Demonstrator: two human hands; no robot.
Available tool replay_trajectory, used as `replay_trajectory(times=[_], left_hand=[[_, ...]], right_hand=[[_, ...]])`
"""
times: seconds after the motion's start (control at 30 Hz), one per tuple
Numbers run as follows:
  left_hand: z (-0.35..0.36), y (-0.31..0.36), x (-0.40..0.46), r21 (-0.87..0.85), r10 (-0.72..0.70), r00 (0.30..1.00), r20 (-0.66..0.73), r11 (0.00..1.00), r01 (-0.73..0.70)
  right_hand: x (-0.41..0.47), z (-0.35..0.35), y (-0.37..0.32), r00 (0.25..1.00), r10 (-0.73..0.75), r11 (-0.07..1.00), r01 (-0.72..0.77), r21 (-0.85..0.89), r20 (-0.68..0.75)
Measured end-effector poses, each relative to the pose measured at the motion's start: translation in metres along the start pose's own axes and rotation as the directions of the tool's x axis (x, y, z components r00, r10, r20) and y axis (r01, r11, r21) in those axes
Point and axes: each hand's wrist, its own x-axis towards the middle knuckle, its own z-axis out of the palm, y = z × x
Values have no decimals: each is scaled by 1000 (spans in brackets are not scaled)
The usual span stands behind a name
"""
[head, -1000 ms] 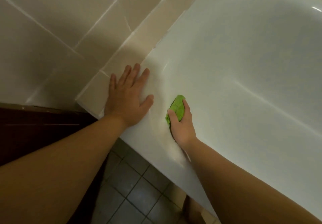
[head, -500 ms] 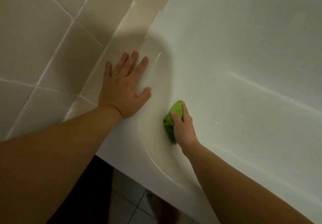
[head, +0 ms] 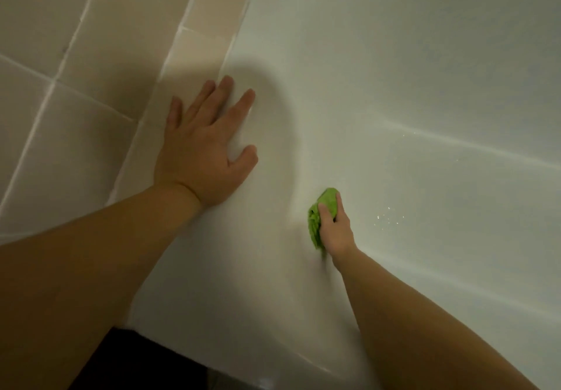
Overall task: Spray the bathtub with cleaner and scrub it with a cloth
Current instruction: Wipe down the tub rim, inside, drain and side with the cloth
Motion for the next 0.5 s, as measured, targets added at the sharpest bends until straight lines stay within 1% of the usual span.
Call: replay_trajectory(times=[0.07,0.13,0.2,0.27,0.33,0.4,0.43,0.5], left_hand=[[1,1,13,-12,-3,1000,-17,1000,3],[1,2,23,-31,-6,999,-40,1000,5],[2,3,30,-51,-10,999,-49,999,7],[3,3,33,-57,-9,998,-55,998,6],[2,4,35,-54,-8,997,-74,999,4],[3,4,36,-67,-15,996,-84,998,9],[3,4,37,-78,-20,996,-88,997,13],[3,4,38,-88,-26,995,-92,996,18]], right_hand=[[19,-2,22,995,103,993,-104,-51,-15],[32,-1,32,983,176,980,-180,-86,-49],[37,1,22,980,190,981,-192,-28,-64],[29,4,-4,987,156,986,-152,74,-49],[13,7,-43,996,76,983,-68,171,-44],[-12,13,-85,996,-69,977,79,200,-57],[-28,17,-105,981,-180,967,190,170,-70],[-60,27,-138,904,-421,900,426,90,-68]])
